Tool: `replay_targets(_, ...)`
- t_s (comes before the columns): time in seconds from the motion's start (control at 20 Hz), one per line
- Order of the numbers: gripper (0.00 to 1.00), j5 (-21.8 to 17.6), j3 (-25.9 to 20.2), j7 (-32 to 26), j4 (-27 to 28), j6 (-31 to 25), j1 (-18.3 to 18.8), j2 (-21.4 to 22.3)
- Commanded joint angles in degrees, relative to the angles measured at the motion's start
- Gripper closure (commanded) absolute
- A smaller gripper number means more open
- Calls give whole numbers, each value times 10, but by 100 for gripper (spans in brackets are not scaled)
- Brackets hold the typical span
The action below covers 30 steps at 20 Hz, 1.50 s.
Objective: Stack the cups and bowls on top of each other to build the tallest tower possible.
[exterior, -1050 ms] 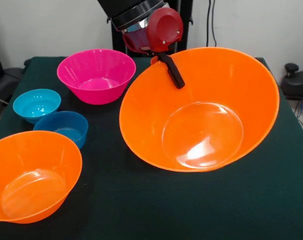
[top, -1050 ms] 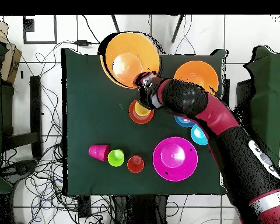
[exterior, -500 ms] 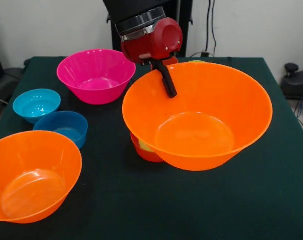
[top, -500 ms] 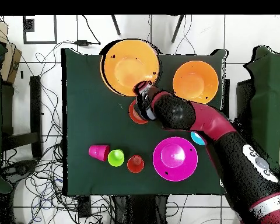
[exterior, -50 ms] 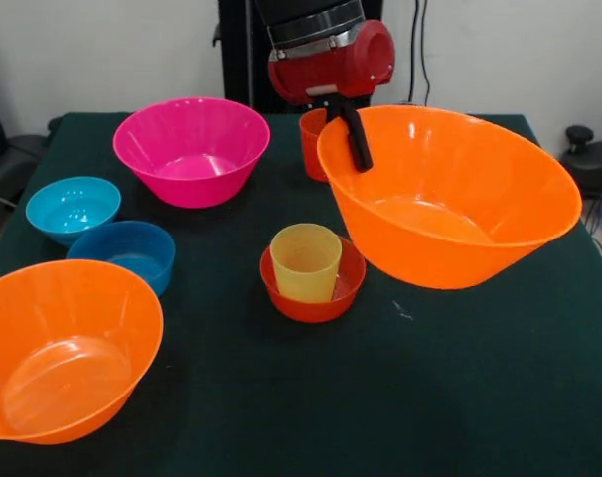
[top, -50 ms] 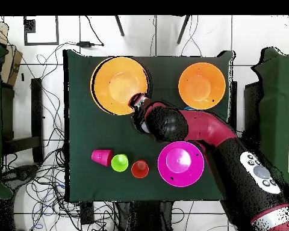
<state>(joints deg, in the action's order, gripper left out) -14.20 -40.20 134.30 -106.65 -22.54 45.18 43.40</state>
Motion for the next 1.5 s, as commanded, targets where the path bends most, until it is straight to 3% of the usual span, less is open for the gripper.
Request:
replay_targets(0.05,100,-16,11,-46,-3,-76,-6,43)
replay_targets(0.3,100,-7,10,-64,35,-133,-4,47)
replay_targets(0.65,100,3,-1,-64,52,-166,3,49)
replay_targets(1.5,100,-29,0,-70,39,-119,14,1)
